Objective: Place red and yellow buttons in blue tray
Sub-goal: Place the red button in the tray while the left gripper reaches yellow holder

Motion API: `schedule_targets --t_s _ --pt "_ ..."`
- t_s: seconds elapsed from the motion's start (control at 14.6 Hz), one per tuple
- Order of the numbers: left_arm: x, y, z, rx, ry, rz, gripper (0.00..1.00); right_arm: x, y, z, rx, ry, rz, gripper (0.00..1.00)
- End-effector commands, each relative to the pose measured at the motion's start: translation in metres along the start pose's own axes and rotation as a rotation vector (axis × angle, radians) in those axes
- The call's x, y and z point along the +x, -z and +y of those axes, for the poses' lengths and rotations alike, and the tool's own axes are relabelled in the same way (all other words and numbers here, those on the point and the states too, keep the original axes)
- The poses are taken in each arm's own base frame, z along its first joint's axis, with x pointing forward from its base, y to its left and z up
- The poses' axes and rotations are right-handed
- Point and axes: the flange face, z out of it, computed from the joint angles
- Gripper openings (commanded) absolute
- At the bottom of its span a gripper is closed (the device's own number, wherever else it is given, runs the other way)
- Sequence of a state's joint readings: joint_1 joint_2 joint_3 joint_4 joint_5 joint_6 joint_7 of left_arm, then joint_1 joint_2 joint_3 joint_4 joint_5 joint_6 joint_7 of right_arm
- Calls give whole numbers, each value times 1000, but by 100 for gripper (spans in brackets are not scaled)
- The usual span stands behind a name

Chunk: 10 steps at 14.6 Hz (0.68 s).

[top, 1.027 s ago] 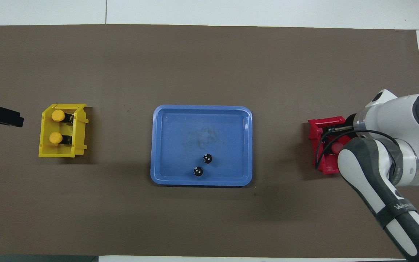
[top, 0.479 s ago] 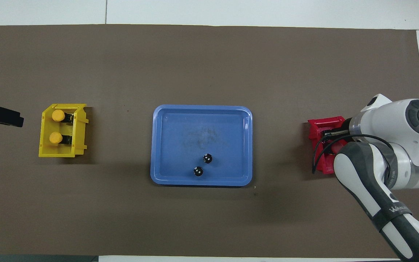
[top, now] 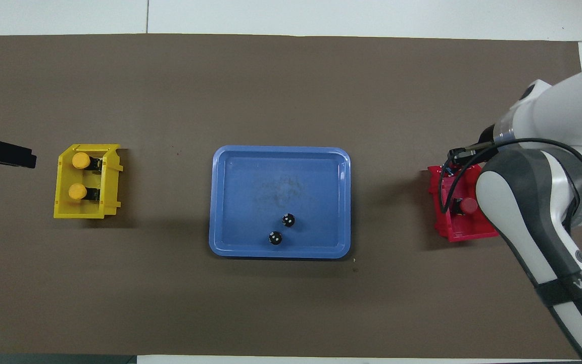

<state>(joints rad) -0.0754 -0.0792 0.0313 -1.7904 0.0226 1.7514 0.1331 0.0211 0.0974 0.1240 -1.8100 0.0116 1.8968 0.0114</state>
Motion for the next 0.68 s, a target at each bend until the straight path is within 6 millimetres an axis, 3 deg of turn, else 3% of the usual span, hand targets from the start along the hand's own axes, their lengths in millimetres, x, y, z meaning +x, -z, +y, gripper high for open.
schedule_targets --t_s 0.0,0.14,0.21,0.34,0.41,0.48,0.62 --pt "-5 -50 -17 -5 28 37 89 29 2 -95 9 -86 26 12" --pt "3 -96 -19 -1 31 58 82 29 -14 -162 25 -190 46 11" --pt "9 -117 -19 0 35 60 82 30 -32 -200 23 -205 42 12" --pt "17 -139 -21 2 36 64 78 34 -76 -261 -27 -221 44 13" --pt "21 -149 -21 2 33 64 77 31 -102 -283 -59 -238 39 13" --pt "24 -158 -24 4 36 67 75 31 -111 -297 -47 -251 68 13" --pt "29 -178 -25 3 41 65 72 26 -119 -303 -40 -254 67 14"
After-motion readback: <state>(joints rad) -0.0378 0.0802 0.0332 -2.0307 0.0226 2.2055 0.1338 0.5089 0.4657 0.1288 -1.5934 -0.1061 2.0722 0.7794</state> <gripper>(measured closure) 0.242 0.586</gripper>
